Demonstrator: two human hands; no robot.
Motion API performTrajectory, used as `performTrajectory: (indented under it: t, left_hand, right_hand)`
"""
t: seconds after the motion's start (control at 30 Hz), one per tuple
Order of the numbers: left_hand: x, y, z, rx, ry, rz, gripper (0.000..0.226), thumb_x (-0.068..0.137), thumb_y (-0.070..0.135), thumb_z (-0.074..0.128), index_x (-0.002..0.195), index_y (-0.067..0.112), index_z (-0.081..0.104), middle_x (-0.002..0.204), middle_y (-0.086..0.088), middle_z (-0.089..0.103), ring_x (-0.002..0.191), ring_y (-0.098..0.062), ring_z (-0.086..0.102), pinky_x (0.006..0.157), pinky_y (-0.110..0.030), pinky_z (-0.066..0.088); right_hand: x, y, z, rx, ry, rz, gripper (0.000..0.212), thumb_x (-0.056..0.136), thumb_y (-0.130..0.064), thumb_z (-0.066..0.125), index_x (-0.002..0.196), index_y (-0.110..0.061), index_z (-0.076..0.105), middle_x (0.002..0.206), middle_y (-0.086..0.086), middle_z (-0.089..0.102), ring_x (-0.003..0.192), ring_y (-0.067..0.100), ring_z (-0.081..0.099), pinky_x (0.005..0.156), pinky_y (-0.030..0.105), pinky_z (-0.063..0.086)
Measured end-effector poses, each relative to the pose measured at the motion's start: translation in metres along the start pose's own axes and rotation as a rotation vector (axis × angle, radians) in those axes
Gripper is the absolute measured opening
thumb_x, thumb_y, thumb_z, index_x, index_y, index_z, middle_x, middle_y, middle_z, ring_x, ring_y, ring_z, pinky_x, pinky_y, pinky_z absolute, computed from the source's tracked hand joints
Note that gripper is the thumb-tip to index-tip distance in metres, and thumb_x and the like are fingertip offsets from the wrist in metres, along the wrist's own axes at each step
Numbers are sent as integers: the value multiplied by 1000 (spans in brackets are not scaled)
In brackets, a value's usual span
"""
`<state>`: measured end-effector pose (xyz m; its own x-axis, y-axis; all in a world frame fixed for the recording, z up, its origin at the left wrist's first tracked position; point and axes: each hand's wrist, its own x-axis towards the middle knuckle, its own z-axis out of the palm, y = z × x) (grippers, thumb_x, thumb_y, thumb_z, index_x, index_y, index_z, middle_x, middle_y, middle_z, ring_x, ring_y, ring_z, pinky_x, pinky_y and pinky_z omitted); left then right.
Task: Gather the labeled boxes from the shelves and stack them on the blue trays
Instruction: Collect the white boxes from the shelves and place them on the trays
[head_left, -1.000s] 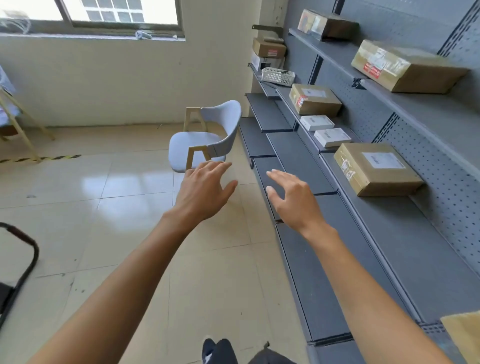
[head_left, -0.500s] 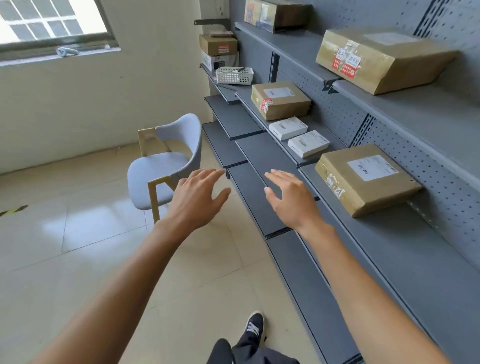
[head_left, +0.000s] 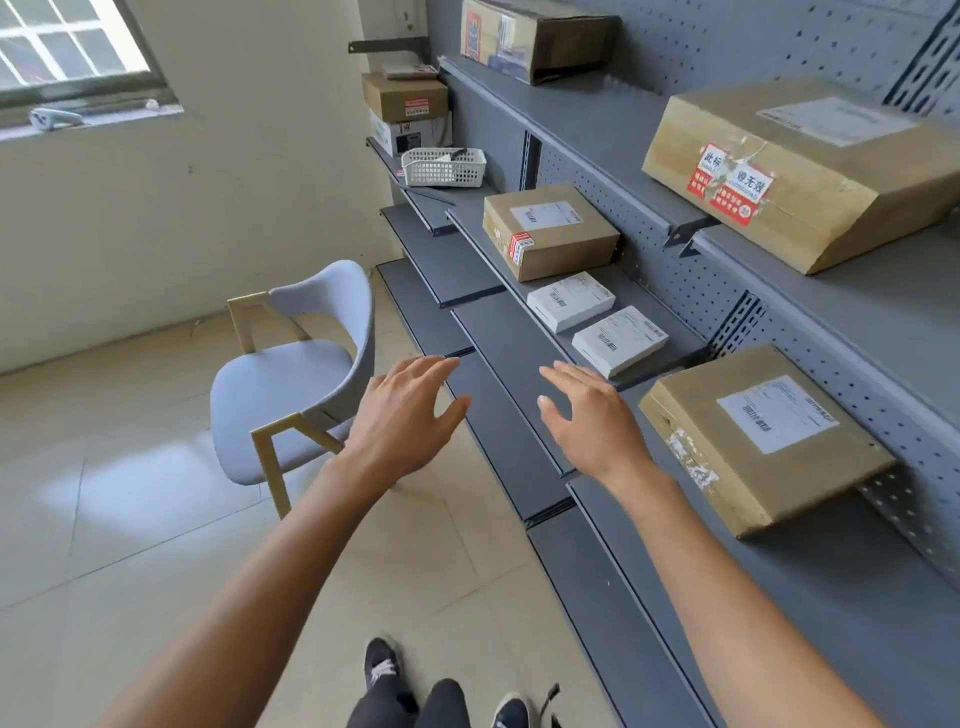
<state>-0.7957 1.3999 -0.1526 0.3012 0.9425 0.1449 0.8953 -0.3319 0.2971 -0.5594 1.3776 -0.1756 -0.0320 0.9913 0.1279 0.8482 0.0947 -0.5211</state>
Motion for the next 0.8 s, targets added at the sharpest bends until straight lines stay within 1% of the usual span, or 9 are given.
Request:
performTrajectory:
  t: [0.17,0.27,0.37,0.47,0.57,0.63,0.8]
  left_hand:
    - [67,-35,18,-35,-50,64,55,100,55,47,148,29,45,149,7,51,141,-18,41,108,-44,40]
    - [112,-56,24,-58,-83,132,55,100,55,47,148,29,45,150,6,51,142,-19,40,111,-45,39]
    - [157,-77,27,-85,-124,188,55,100,54,48,148,28,45,150,6,50,142,-21,40,111,-46,38]
    - [195,-93,32,-87,-159,256,55,100,54,48,149,29,45,151,6,50,143,-21,39,110,-46,38]
    - [222,-101,42,-84,-201,317,54,100,53,48,149,29,44,151,6,49,143,-21,38,110,-47,37]
    - [232,-102,51,-92,-226,358,54,100,54,47,149,30,44,152,7,48,144,-20,38,110,-47,37]
    - [261,-96,81,-106,-286,438,55,100,54,48,149,30,44,154,5,46,145,-21,37,109,-46,39]
  right_hand:
    - [51,0,19,26,48,49,41,101,-25,55,141,-16,56,147,3,53,140,14,43,116,27,31]
    - [82,-2,29,14,90,121,41,101,-25,55,141,-16,56,146,2,54,139,14,42,116,28,33]
    - [107,-3,38,-11,123,209,41,100,-25,56,140,-14,57,145,3,54,139,14,43,116,30,35]
    - [125,-5,46,-31,184,272,39,99,-23,57,137,-13,60,140,2,59,134,16,48,114,31,37]
    - [136,-3,57,-48,249,332,36,98,-21,59,132,-12,64,135,2,63,130,17,53,112,35,41]
    - [139,-1,63,-57,273,375,35,97,-21,59,130,-12,65,134,2,64,128,17,54,111,34,42]
    - [146,14,73,-80,288,496,34,96,-20,60,129,-11,65,131,1,65,126,19,55,108,37,44]
